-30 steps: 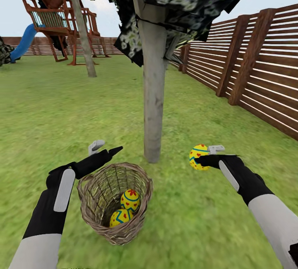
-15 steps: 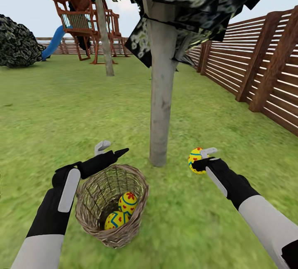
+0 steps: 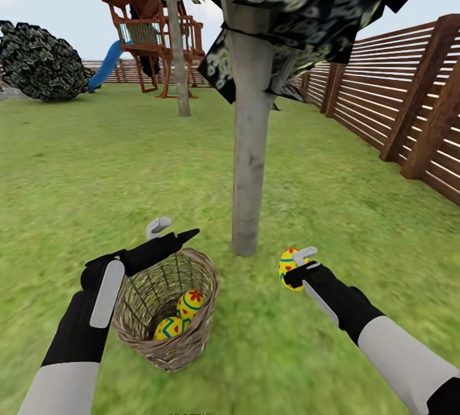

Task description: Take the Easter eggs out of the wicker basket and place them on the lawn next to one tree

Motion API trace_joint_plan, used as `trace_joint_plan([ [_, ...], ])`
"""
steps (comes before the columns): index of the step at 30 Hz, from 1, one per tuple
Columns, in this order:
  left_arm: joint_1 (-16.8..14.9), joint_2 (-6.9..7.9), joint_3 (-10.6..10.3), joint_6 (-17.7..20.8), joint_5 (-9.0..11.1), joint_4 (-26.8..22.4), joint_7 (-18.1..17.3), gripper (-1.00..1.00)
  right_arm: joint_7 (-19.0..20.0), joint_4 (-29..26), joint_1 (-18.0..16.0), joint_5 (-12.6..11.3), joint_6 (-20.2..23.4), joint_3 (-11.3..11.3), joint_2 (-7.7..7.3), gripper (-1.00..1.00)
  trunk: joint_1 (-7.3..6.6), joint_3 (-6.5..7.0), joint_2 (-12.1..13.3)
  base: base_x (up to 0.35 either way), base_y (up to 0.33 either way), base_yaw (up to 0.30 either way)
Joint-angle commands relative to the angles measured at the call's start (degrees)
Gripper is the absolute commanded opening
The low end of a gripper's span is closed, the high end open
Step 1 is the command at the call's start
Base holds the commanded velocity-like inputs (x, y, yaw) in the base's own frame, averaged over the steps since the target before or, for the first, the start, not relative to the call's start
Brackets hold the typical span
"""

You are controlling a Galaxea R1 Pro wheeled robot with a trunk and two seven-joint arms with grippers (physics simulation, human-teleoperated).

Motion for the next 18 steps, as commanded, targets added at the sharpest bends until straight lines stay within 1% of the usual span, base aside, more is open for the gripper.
trace_joint_plan([
  [1, -0.1, -0.08, 0.2, 0.4, -0.1, 0.0, -0.3, 1.0, -0.5, 0.5, 0.0, -0.6, 0.1, 0.3, 0.23, -1.0, -0.01, -0.05, 0.0, 0.0, -0.345, 0.297],
  [3, -0.1, -0.08, 0.2, 0.4, -0.1, 0.0, -0.3, 1.0, -0.4, 2.6, 0.0, -0.4, -0.6, 0.4, 0.97, -1.0, -0.01, -0.05, 0.0, 0.0, -0.346, 0.298],
  [5, -0.1, -0.08, 0.2, 0.4, -0.1, 0.0, -0.3, 1.0, -0.5, 5.4, 0.0, -0.3, -3.7, 0.4, 2.36, -1.0, -0.01, -0.05, 0.0, 0.0, -0.346, 0.299],
  [6, -0.1, -0.08, 0.2, 0.4, -0.1, 0.0, -0.3, 1.0, -0.5, 6.3, 0.0, -0.3, -4.2, 0.4, 2.67, -1.0, -0.01, -0.05, 0.0, 0.005, -0.346, 0.299],
  [9, -0.1, -0.08, 0.2, 0.4, -0.1, 0.0, -0.3, 1.0, -0.5, 7.4, 0.0, -0.4, -4.7, 0.6, 3.14, -1.0, -0.01, -0.05, 0.0, 0.102, -0.339, 0.299],
  [11, -0.1, -0.08, 0.3, 0.4, -0.1, 0.0, -0.3, 1.0, -0.5, 7.7, 0.0, -0.3, -4.8, 1.1, 3.24, -1.0, -0.01, -0.05, 0.0, 0.176, -0.314, 0.299],
  [13, -0.1, -0.08, 0.3, 0.4, 0.0, 0.0, -0.3, 1.0, -0.5, 7.7, 0.0, -0.3, -5.2, 1.2, 3.25, -1.0, -0.01, -0.05, 0.0, 0.219, -0.281, 0.122],
  [14, -0.1, -0.08, 0.3, 0.4, 0.4, 0.0, -0.3, 1.0, -0.4, 7.7, 0.0, -0.3, -6.6, 1.3, 3.25, -1.0, -0.01, -0.05, 0.0, 0.251, -0.256, 0.023],
  [15, -0.1, -0.08, 0.3, 0.4, 1.3, 0.0, -0.3, 1.0, -0.4, 7.8, 0.0, -0.3, -7.7, 1.4, 3.3, -1.0, -0.01, -0.05, 0.0, 0.263, -0.226, 0.01],
  [16, 0.0, -0.04, 0.4, 0.2, 2.8, 0.0, -0.3, 1.0, -0.3, 7.7, 0.0, -0.3, -8.3, 2.1, 3.33, -1.0, -0.01, -0.05, 0.0, 0.088, -0.064, 0.002],
  [18, 0.0, -0.01, 0.4, 0.2, 3.5, 0.0, -0.3, 1.0, -0.3, 7.6, 0.0, -0.3, -8.5, 4.2, 3.34, -1.0, -0.01, -0.05, 0.0, 0.034, -0.025, 0.001],
])
